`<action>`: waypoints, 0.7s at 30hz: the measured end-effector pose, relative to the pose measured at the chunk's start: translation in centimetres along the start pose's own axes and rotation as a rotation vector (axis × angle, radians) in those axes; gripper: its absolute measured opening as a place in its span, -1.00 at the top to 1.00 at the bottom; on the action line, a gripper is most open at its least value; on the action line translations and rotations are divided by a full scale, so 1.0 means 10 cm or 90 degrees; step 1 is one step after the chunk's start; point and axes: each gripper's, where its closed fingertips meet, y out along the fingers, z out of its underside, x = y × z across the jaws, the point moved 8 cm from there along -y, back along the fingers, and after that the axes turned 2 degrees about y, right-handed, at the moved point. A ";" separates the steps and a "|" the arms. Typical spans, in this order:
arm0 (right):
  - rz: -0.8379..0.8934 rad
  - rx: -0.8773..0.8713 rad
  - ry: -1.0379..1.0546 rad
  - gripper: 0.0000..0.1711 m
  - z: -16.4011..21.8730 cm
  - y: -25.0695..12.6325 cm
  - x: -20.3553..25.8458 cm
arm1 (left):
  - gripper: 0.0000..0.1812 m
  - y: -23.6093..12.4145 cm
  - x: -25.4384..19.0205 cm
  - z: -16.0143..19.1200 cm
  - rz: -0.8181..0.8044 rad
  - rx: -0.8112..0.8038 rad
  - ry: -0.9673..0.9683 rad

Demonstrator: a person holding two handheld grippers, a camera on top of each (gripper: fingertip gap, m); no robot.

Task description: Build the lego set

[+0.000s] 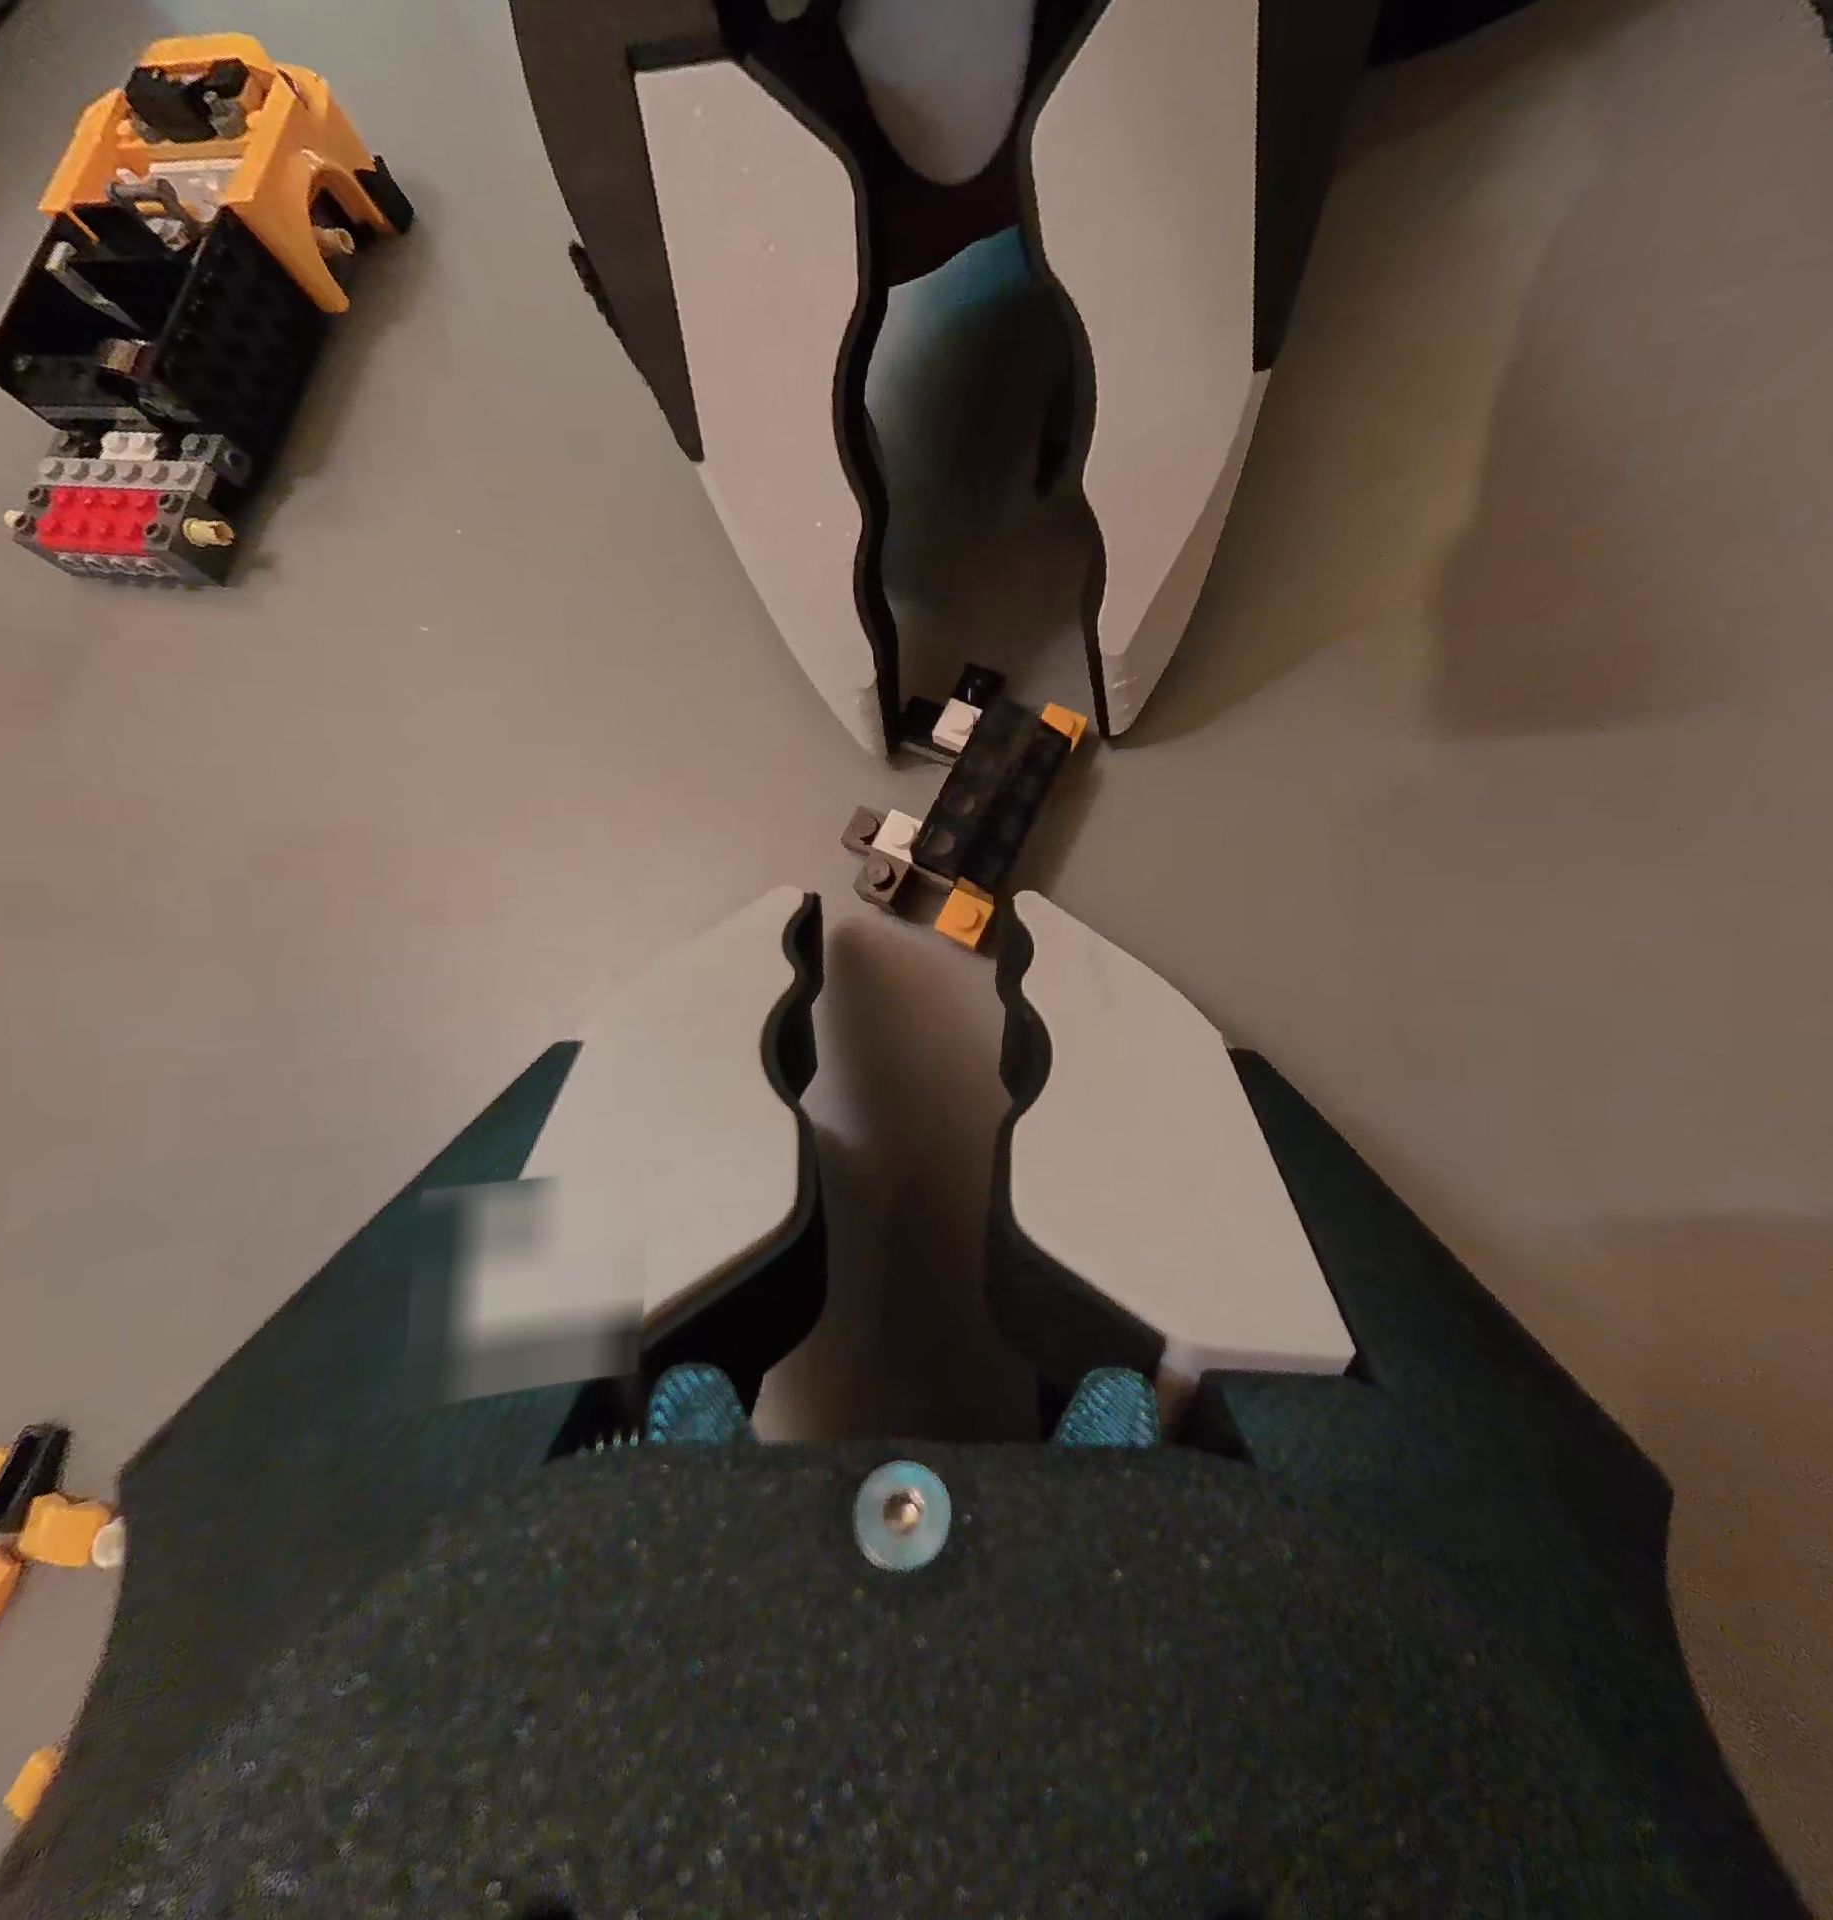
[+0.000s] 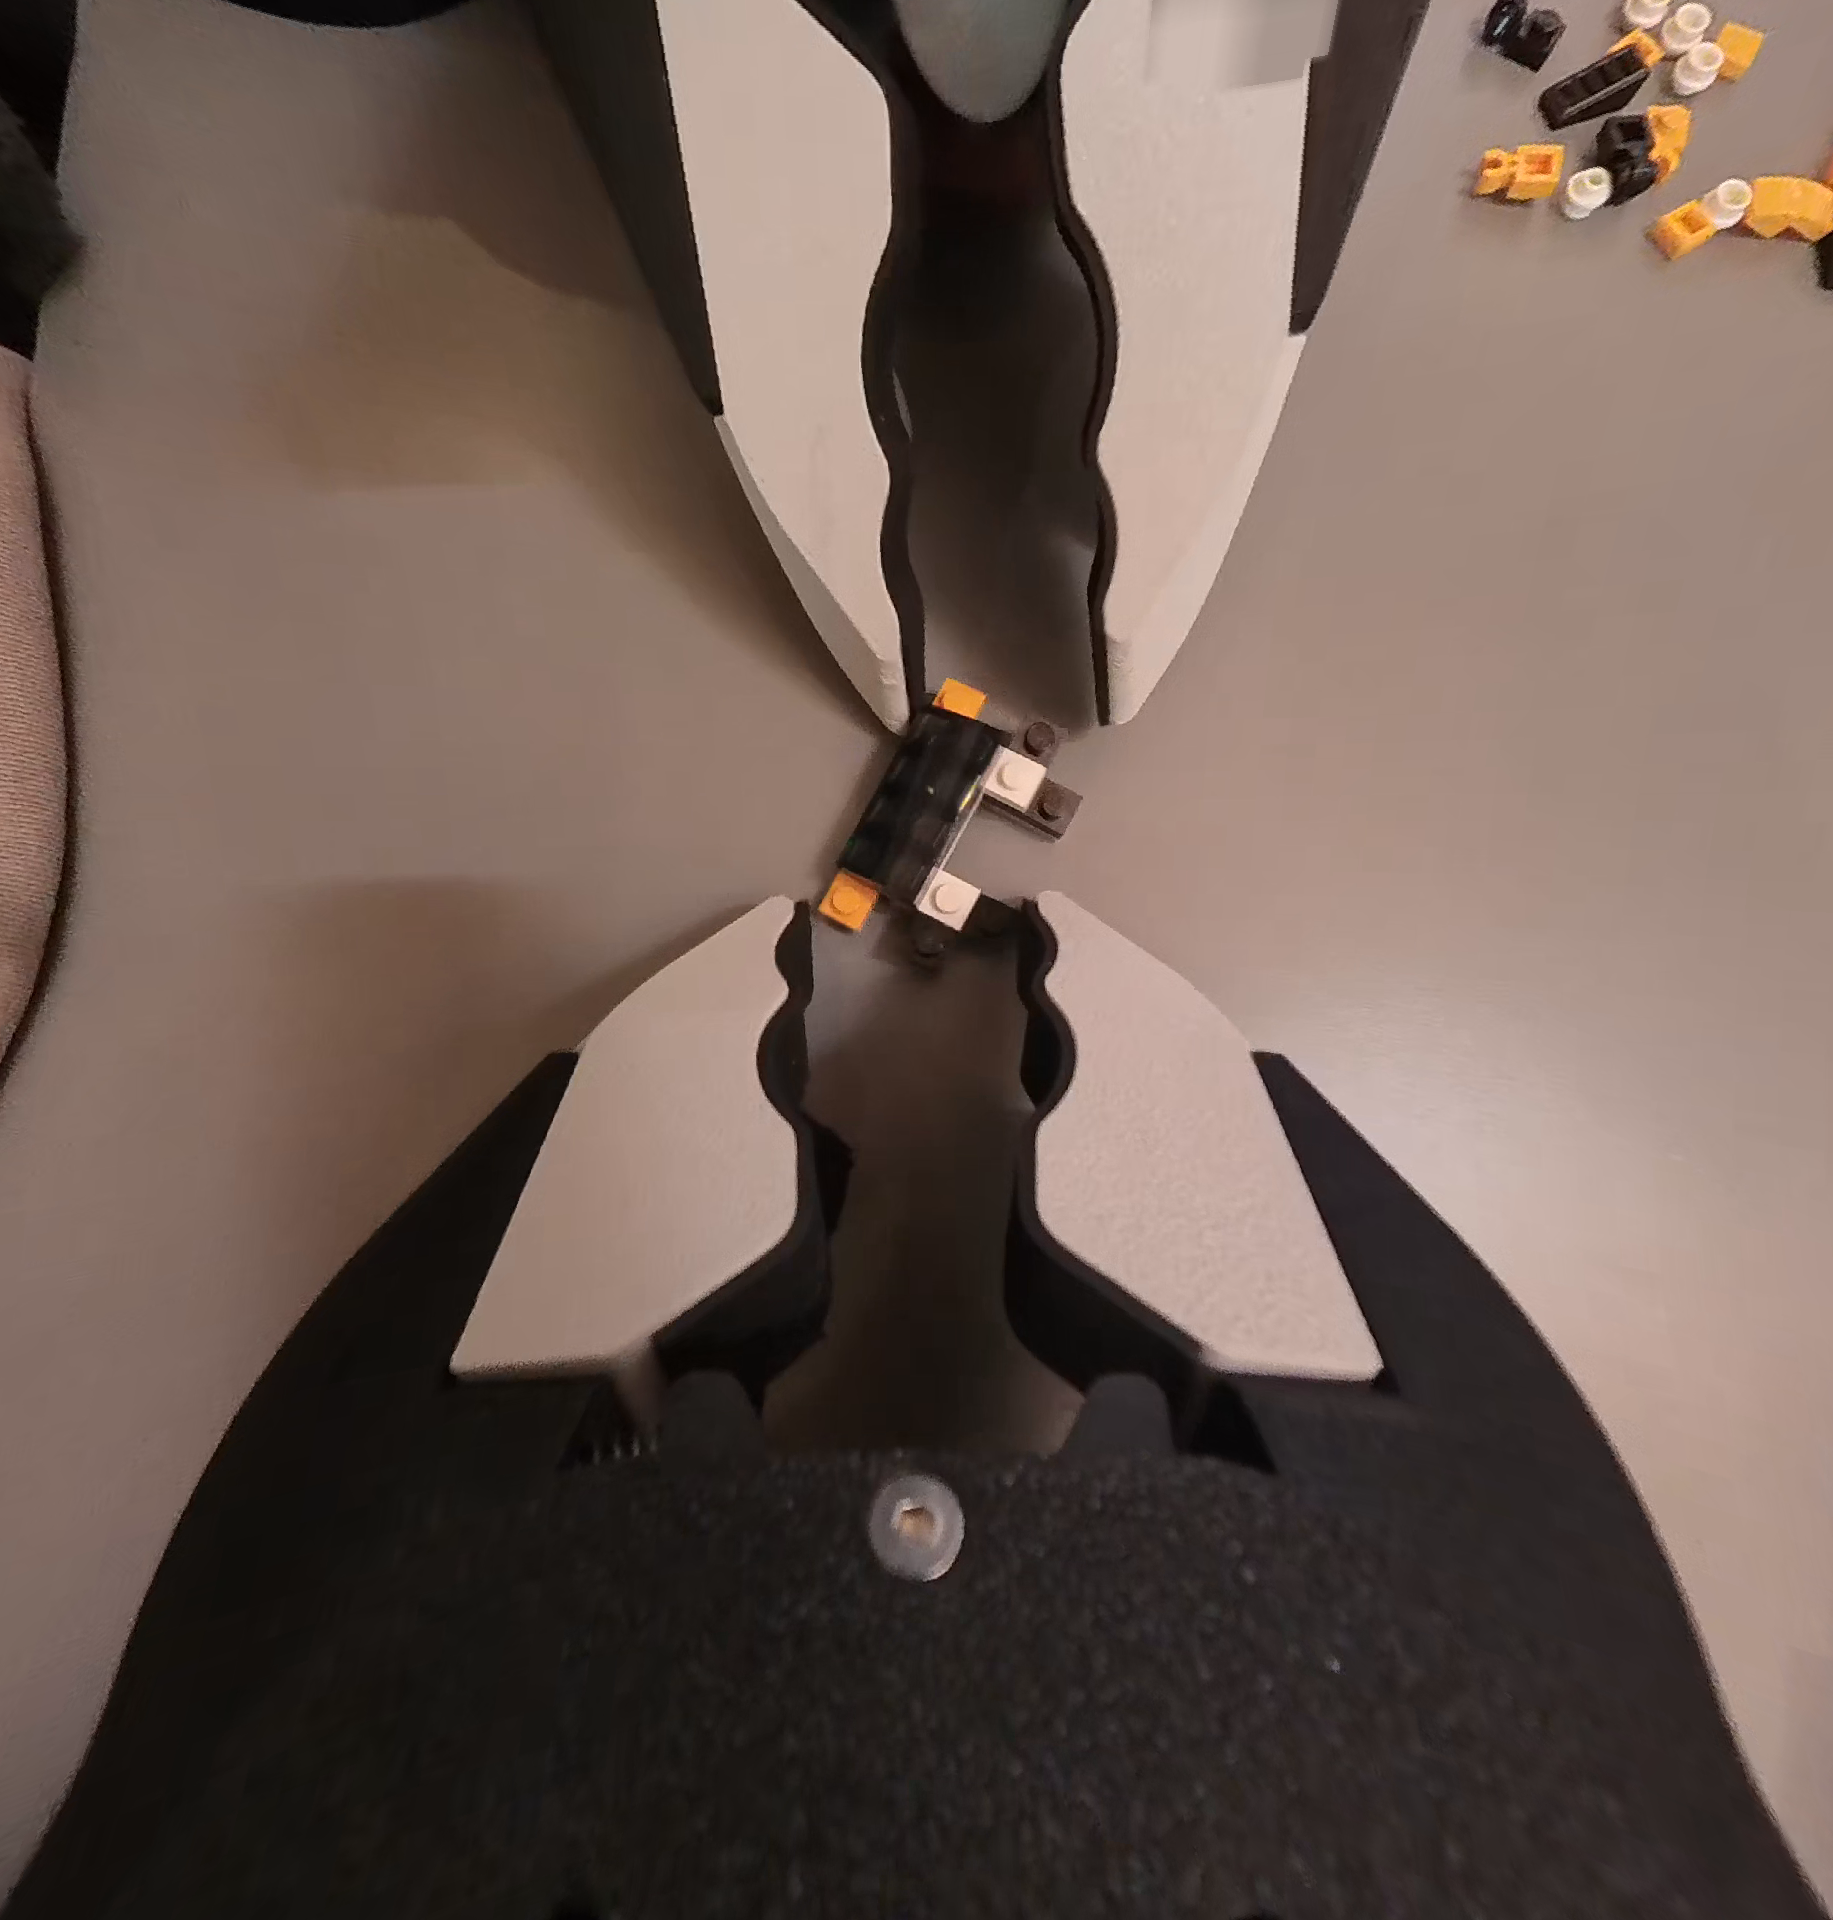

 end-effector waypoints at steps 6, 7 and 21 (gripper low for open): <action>-0.028 0.005 0.001 0.56 0.01 -0.03 0.04 | 0.72 -0.01 0.05 0.02 -0.036 0.014 -0.006; -0.036 0.005 -0.002 0.56 0.00 -0.03 0.05 | 0.74 -0.02 0.07 0.03 -0.049 0.020 -0.011; -0.043 -0.057 0.009 0.61 0.05 -0.17 -0.06 | 0.70 -0.15 0.09 -0.06 0.002 -0.047 -0.080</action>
